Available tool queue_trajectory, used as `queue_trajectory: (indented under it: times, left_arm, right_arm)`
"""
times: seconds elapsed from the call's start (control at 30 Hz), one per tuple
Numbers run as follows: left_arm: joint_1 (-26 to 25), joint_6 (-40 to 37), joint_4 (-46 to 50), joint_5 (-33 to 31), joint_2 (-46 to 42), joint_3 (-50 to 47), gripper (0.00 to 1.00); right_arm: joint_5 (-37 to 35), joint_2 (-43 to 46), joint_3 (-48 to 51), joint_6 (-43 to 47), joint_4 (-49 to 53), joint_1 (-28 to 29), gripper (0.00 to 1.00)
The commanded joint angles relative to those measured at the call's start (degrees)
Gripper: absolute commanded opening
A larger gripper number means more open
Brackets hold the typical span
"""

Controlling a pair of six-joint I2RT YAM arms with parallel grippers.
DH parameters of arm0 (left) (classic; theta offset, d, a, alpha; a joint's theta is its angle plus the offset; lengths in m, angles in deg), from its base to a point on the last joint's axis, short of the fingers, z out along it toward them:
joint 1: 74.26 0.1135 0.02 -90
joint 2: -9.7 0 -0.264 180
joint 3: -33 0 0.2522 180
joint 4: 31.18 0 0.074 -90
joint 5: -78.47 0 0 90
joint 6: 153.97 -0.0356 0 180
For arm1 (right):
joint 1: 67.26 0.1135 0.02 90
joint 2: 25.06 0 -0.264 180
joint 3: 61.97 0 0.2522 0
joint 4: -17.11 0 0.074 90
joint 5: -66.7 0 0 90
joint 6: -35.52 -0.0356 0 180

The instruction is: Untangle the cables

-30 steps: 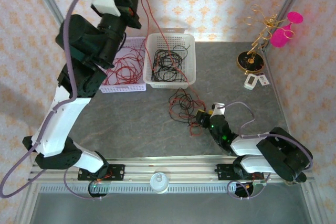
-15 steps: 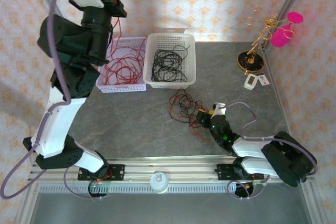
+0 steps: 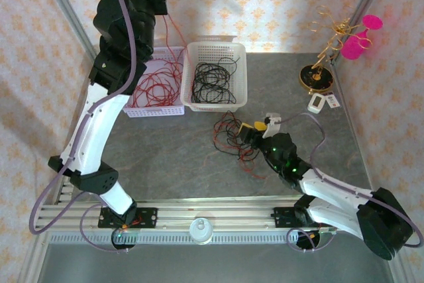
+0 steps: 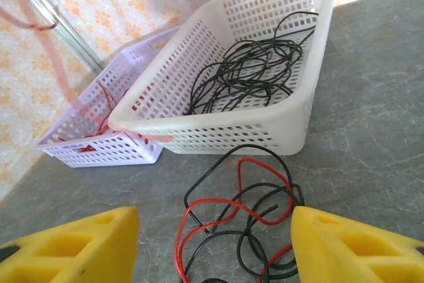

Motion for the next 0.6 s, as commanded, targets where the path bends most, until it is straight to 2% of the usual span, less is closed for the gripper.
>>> queue_trajectory:
  times: [0.0,0.23,0.3,0.43,0.57]
  left_arm:
    - [1.11,-1.34,-5.38,-0.55,0.10,2.28,0.00]
    - [6.22,-2.46,-14.92,1.00,4.17,2.88,0.00]
    - [8.90,-1.36,-16.07,0.35,7.02,5.99,0.00]
    - [16.33,7.44,-15.47,2.79,11.37,12.57,0.00]
    - [24.44,19.78,-17.91,10.79,10.92,7.02,0.00]
  right_arm:
    - [1.53,1.32,-1.47,0.78,3.68,-0.12,0.62]
    - [2.07,1.07,-1.70,0.48,3.11,-0.12,0.62]
    - [2.26,0.67,-2.05,0.49,3.39,-0.12,0.62]
    - [2.34,-0.66,-2.75,0.80,3.58,-0.12,0.62]
    - [3.11,-2.20,-3.92,0.45,3.33,-0.11,0.62]
